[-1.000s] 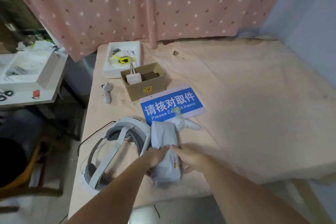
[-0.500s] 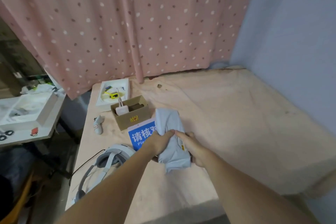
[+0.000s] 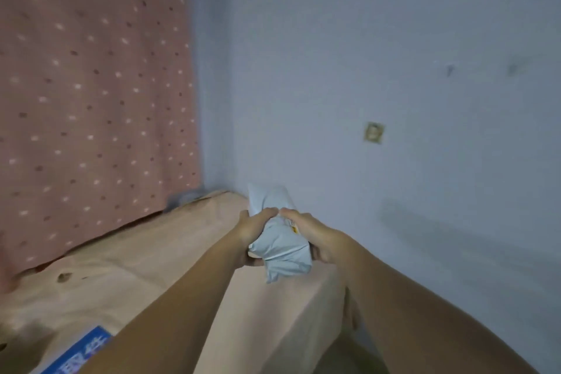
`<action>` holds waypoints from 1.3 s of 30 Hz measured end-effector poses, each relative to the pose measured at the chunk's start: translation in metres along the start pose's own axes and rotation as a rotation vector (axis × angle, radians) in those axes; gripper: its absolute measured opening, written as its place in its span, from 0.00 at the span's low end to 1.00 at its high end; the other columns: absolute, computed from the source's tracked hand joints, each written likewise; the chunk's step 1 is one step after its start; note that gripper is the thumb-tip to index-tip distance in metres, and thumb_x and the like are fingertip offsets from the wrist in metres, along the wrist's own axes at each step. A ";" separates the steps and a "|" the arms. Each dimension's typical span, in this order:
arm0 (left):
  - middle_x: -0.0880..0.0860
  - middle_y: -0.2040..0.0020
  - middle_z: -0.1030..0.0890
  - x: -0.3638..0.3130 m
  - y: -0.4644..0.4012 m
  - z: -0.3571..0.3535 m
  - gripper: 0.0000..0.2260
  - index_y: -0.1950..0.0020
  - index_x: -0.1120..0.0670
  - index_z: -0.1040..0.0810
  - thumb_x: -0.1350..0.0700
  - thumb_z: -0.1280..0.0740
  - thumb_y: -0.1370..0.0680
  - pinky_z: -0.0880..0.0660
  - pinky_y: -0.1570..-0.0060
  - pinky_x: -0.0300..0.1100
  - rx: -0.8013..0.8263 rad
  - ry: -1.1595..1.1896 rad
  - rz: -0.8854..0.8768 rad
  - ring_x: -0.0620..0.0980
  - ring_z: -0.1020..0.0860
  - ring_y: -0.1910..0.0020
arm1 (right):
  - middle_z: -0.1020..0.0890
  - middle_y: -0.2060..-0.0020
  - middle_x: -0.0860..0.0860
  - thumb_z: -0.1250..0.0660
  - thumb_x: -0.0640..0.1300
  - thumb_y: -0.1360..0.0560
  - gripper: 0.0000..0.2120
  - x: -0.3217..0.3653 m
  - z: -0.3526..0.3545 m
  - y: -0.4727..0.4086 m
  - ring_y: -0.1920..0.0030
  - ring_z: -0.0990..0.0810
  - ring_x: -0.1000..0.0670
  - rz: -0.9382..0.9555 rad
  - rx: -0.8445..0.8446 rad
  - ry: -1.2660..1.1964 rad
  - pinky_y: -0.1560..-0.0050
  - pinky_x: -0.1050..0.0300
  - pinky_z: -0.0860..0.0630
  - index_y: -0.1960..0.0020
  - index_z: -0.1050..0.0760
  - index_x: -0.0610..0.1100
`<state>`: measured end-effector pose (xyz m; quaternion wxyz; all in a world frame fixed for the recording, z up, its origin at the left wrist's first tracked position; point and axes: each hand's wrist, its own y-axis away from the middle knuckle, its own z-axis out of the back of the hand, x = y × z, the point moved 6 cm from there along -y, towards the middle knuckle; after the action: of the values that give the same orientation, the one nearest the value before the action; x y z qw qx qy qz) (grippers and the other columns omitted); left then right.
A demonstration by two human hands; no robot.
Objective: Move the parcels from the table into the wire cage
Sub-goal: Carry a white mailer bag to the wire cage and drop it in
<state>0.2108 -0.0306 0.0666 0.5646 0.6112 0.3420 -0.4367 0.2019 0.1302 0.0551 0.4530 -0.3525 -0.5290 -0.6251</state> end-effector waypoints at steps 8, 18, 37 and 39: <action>0.56 0.40 0.20 -0.040 -0.026 -0.215 0.27 0.31 0.50 0.32 0.40 0.26 0.24 0.16 0.52 0.58 0.447 -0.144 -0.065 0.58 0.16 0.47 | 0.12 0.45 0.45 0.35 0.69 0.24 0.29 -0.043 0.200 0.078 0.44 0.13 0.42 -0.101 -0.365 -0.119 0.38 0.39 0.18 0.37 0.19 0.48; 0.60 0.45 0.14 0.025 0.094 -0.445 0.22 0.37 0.53 0.21 0.40 0.28 0.23 0.17 0.47 0.58 1.050 -0.435 0.009 0.61 0.15 0.47 | 0.15 0.42 0.39 0.42 0.73 0.22 0.36 -0.150 0.316 0.304 0.49 0.13 0.42 -0.304 -0.862 -0.162 0.48 0.45 0.14 0.39 0.17 0.43; 0.59 0.41 0.17 0.233 0.575 -0.674 0.41 0.31 0.53 0.27 0.34 0.22 0.37 0.16 0.48 0.59 1.815 -0.694 -0.104 0.61 0.15 0.46 | 0.13 0.45 0.42 0.40 0.76 0.26 0.38 -0.358 0.305 0.822 0.45 0.13 0.39 -0.500 -1.557 -0.518 0.40 0.38 0.17 0.39 0.17 0.44; 0.59 0.41 0.16 0.247 0.600 -0.691 0.44 0.29 0.53 0.27 0.34 0.22 0.39 0.15 0.50 0.59 1.859 -0.731 -0.107 0.61 0.15 0.47 | 0.13 0.45 0.42 0.39 0.77 0.27 0.39 -0.378 0.314 0.846 0.46 0.13 0.39 -0.509 -1.595 -0.553 0.41 0.38 0.17 0.39 0.17 0.44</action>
<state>0.9546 0.5572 0.0614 -0.0876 0.6219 -0.3031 -0.7167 1.1134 0.4856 0.0572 -0.2253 -0.5737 -0.0883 -0.7825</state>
